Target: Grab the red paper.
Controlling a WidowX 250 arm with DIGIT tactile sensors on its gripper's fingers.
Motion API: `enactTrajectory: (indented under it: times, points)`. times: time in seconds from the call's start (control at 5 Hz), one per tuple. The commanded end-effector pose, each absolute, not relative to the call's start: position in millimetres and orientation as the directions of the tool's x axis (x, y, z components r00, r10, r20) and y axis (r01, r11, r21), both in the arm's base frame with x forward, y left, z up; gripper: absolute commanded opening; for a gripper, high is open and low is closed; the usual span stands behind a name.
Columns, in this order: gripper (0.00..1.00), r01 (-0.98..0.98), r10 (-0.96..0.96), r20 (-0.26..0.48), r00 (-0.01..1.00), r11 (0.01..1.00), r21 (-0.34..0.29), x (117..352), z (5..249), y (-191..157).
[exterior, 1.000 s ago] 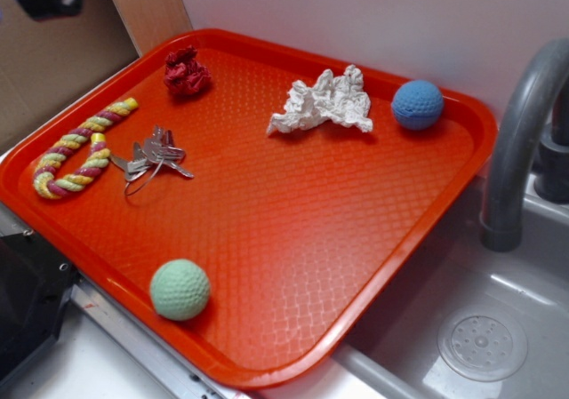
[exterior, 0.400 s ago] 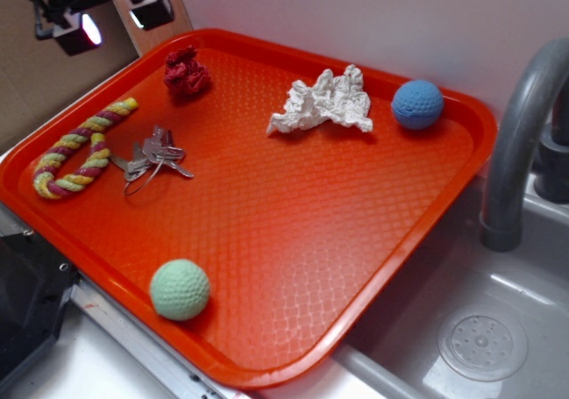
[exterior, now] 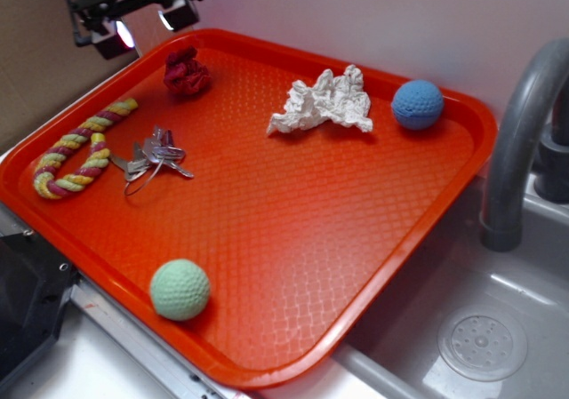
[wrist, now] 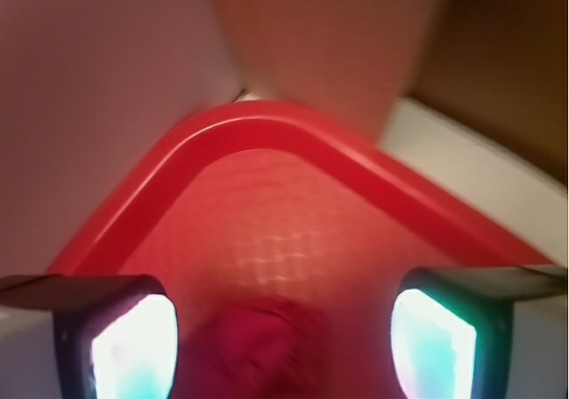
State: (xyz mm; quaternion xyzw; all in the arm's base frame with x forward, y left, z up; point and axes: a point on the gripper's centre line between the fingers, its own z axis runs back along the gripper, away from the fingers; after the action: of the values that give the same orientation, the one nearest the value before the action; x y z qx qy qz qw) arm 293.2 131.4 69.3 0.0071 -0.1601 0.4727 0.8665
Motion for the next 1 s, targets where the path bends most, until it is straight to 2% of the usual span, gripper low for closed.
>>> enactTrajectory:
  times: [0.0, 0.4, 0.6, 0.8]
  points:
    - [1.00, -0.775, 0.782, 0.265, 0.564, 0.612, -0.158, 302.3, 65.8, 122.5]
    - [1.00, -0.717, 0.737, 0.193, 0.648, 0.676, -0.172, 292.1, 57.0, 94.8]
    - [1.00, -0.733, 0.735, 0.236, 0.636, 0.671, -0.113, 291.6, 50.3, 93.6]
    - [1.00, -0.739, 0.735, 0.212, 0.644, 0.669, -0.078, 292.8, 37.3, 95.9]
